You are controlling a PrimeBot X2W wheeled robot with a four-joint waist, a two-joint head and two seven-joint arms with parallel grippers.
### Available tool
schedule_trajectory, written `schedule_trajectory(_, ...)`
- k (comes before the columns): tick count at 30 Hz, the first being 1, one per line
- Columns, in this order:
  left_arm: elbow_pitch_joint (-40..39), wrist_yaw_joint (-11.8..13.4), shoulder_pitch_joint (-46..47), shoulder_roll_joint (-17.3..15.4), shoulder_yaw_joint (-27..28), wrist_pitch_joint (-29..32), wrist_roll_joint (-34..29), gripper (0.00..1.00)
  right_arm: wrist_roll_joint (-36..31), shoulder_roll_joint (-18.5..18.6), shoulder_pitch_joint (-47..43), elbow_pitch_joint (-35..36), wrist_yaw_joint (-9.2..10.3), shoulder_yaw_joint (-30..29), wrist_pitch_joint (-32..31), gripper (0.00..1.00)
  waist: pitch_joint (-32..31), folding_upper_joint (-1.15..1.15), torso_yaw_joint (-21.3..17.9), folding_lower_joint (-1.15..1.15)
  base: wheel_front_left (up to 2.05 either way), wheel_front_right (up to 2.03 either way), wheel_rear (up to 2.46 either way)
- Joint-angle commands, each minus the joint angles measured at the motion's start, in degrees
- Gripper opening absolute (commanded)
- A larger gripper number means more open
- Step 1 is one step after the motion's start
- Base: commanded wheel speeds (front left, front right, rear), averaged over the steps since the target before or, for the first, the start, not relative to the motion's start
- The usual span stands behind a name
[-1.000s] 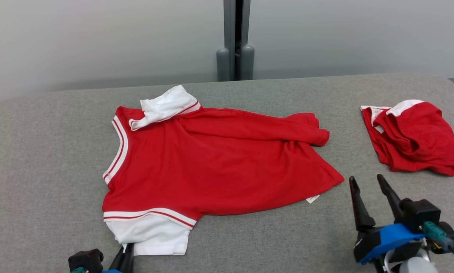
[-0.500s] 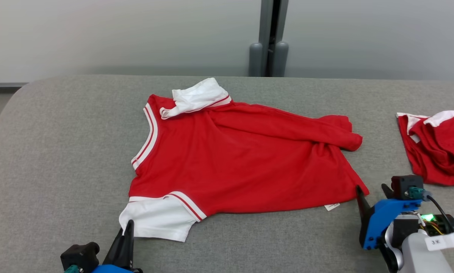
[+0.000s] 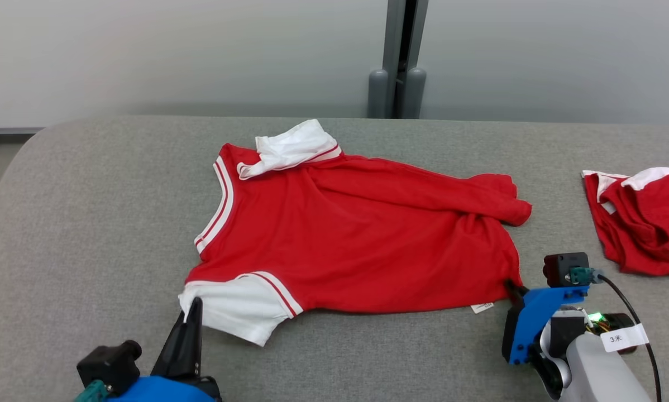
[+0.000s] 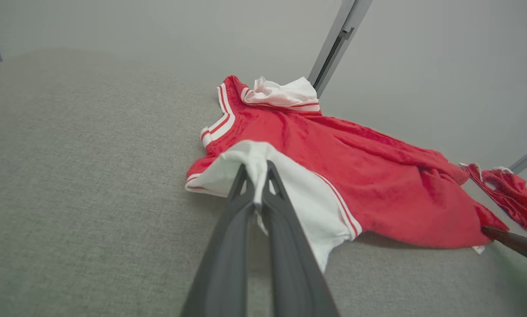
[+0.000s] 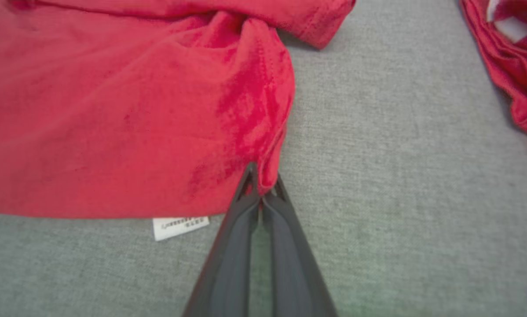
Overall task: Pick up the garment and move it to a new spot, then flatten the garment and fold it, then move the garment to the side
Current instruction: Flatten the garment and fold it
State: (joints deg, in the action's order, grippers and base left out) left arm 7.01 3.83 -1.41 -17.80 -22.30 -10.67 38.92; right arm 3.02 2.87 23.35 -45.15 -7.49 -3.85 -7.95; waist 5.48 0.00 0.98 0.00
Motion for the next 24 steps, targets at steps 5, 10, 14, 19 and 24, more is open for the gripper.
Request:
schedule_trajectory(5, -7.87, -2.11, 3.51, -0.28, 2.71, 2.28, 4.82, 0.00, 6.74, 0.03, 2.38, 4.62, -0.01, 2.82, 3.00, 0.00, -1.67, 0.00, -1.80, 0.00, 0.00, 0.00, 0.00)
schedule_trajectory(10, -19.21, -2.50, 8.66, -3.23, 6.82, 5.97, 8.47, 0.00, 13.04, 0.07, 2.87, 14.36, -0.01, 5.14, 2.86, 0.00, -3.59, 0.00, -3.62, 0.00, 0.00, 0.00, 0.00)
schedule_trajectory(14, -28.63, -1.22, 14.30, -6.73, 10.54, 9.92, 9.71, 0.00, 13.82, 0.10, 2.12, 26.42, -0.01, 5.46, 0.41, 0.00, -4.85, 0.00, -5.26, 0.00, 0.00, 0.00, 0.00)
schedule_trajectory(19, -36.88, 0.44, 21.45, -10.30, 13.82, 14.47, 10.09, 0.00, 14.49, 0.12, 0.84, 41.04, -0.01, 3.97, -4.02, 0.00, -5.28, 0.00, -6.72, 0.00, 0.00, 0.00, 0.00)
schedule_trajectory(24, -42.25, 1.65, 31.22, -14.43, 15.83, 20.94, 10.90, 0.00, 15.80, 0.09, -0.16, 58.49, -0.01, 1.23, -10.78, 0.00, -4.60, 0.00, -8.13, 0.00, 0.00, 0.00, 0.00)
